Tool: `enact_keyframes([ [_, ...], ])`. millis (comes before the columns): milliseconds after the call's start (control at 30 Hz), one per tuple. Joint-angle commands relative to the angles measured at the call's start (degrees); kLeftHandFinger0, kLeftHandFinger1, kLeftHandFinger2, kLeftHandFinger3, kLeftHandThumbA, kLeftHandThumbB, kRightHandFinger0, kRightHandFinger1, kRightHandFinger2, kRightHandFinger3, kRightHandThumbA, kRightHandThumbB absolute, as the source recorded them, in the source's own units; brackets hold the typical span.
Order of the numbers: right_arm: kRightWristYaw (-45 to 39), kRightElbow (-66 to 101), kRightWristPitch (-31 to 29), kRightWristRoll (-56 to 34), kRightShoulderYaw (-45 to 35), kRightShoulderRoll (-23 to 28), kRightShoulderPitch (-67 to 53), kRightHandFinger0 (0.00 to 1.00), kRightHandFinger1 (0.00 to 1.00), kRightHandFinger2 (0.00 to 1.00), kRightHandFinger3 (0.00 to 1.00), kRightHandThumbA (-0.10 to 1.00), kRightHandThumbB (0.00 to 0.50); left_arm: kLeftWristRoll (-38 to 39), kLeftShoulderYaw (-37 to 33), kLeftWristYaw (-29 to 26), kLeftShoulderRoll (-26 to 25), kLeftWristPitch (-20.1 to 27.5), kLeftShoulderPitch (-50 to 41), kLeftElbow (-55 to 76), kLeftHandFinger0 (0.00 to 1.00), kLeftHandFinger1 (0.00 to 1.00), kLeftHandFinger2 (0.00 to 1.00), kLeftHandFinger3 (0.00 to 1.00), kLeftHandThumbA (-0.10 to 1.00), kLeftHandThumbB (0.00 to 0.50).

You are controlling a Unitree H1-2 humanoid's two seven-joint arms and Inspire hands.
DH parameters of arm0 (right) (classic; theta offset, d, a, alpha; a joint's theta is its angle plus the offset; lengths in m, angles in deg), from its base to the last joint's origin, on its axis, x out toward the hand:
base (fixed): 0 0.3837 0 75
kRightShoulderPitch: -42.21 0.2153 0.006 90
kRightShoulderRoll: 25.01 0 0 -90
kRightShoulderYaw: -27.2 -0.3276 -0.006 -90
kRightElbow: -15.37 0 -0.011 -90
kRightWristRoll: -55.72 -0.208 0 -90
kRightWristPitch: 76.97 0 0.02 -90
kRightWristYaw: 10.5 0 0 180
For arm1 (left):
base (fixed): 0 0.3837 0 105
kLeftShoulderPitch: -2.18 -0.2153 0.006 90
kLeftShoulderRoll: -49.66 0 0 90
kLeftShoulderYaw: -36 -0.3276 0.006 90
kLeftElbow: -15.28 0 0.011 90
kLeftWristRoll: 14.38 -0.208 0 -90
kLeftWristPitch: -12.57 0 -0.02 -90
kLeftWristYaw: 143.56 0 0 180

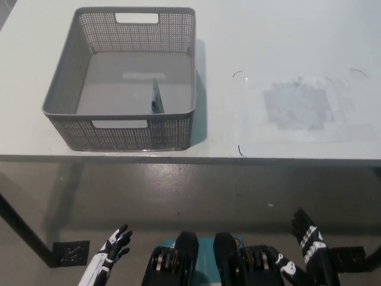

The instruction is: Use the right hand to pick up a shampoo and place it into a container on the left side

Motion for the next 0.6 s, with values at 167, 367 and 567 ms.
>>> enact_keyframes([
  [167, -3.0, -3.3, -4.8, -2.4, -2.1, -0.6, 2.9, 1.00, 1.00, 1.00, 1.00, 1.00, 0.336, 1.0, 1.1, -1.1, 0.1, 2.8, 0.6, 0.1, 1.00, 1.00, 1.00, 1.00, 1.00, 0.336],
  [367, -3.5, -4.0, -5.4, -2.3, -2.5, -0.8, 3.1, 1.00, 1.00, 1.00, 1.00, 1.00, 0.371, 0.8, 1.2, -1.3, 0.2, 3.1, 0.3, 0.1, 1.00, 1.00, 1.00, 1.00, 1.00, 0.328],
  [567, -3.7, -3.6, -4.7, -1.9, -2.6, -0.8, 2.7, 1.00, 1.00, 1.00, 1.00, 1.00, 0.378, 1.1, 1.5, -1.4, 0.4, 3.2, -0.1, 0.0, 1.00, 1.00, 1.00, 1.00, 1.00, 0.334],
])
